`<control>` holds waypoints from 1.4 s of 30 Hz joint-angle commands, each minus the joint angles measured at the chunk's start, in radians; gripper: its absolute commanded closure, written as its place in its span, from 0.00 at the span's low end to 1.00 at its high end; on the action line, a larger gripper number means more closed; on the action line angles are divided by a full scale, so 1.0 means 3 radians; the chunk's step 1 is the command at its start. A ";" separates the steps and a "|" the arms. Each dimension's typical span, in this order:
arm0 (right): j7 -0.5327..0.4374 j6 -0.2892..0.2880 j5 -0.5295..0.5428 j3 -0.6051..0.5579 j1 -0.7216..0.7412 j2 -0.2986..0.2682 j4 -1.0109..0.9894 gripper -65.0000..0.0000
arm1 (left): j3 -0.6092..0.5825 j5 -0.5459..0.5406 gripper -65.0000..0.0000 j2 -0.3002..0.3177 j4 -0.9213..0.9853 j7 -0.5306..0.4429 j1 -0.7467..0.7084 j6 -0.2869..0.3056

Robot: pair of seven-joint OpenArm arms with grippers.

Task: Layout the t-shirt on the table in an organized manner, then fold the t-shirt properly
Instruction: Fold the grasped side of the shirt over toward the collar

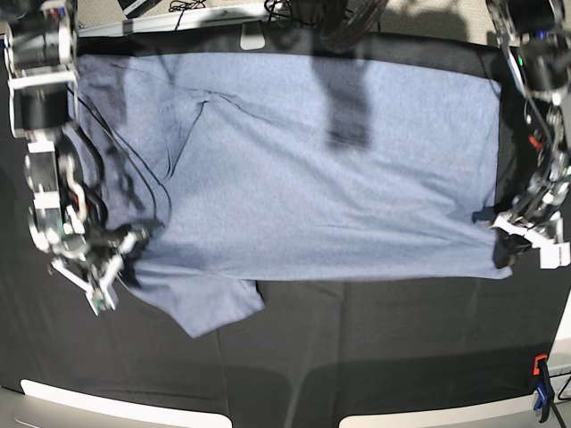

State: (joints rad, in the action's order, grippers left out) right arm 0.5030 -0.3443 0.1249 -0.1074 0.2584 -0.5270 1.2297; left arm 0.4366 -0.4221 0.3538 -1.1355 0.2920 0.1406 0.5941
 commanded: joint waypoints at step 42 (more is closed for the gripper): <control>0.0399 0.0128 0.0032 0.1190 -0.2433 0.0010 0.1884 1.00 | 0.0643 -0.0341 1.00 -0.0243 -0.1120 0.0771 -0.1217 0.0020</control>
State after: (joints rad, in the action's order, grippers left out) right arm 0.6304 -0.3172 0.1390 0.2378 -0.4740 -0.5068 1.7779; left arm 0.6224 -0.5087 0.2634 -1.4532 0.5484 -0.2276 0.6025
